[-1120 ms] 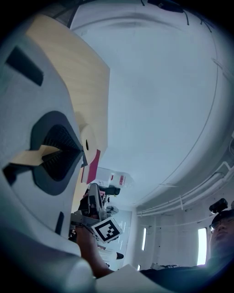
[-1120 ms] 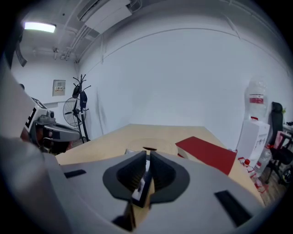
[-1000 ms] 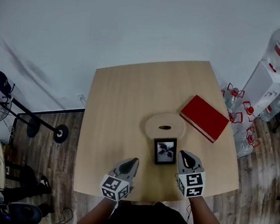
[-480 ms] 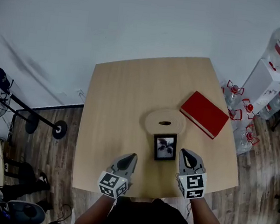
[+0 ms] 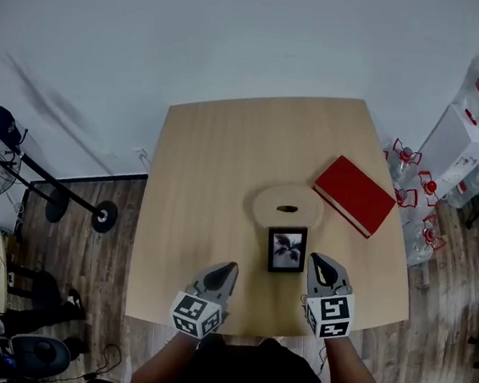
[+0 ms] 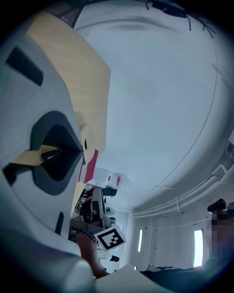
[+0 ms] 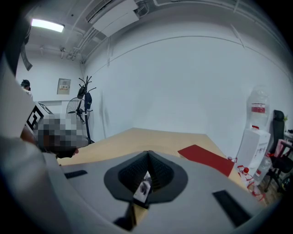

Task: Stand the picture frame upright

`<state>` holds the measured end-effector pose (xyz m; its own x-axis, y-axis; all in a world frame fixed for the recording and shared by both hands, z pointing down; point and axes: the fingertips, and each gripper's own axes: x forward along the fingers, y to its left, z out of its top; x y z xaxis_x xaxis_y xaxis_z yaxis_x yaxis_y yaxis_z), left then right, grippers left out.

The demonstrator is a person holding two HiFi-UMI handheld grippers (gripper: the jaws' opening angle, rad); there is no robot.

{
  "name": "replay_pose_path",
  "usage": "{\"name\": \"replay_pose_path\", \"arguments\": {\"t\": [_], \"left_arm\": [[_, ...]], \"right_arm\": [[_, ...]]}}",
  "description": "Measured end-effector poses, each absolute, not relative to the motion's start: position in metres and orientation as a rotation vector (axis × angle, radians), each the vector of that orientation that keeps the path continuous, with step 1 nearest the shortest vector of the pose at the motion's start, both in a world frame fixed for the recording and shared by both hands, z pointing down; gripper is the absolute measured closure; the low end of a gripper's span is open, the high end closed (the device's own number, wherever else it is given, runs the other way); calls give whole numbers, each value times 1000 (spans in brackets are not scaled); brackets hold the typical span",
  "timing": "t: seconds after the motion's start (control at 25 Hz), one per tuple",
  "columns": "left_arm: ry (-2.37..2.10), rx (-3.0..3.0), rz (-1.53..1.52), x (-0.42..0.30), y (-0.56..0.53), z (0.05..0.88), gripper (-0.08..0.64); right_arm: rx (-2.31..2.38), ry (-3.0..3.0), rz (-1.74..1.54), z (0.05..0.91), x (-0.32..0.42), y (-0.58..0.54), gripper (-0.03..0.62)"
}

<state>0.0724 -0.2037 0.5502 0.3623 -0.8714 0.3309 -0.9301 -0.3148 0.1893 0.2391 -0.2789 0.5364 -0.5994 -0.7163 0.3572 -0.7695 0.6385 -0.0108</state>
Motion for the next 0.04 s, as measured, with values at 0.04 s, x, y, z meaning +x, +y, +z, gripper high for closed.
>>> {"name": "replay_pose_path", "arguments": {"t": [0.04], "left_arm": [[-1581, 2283, 237, 72, -204, 551, 565]], "right_arm": [[1189, -2543, 233, 536, 237, -279, 583]]}}
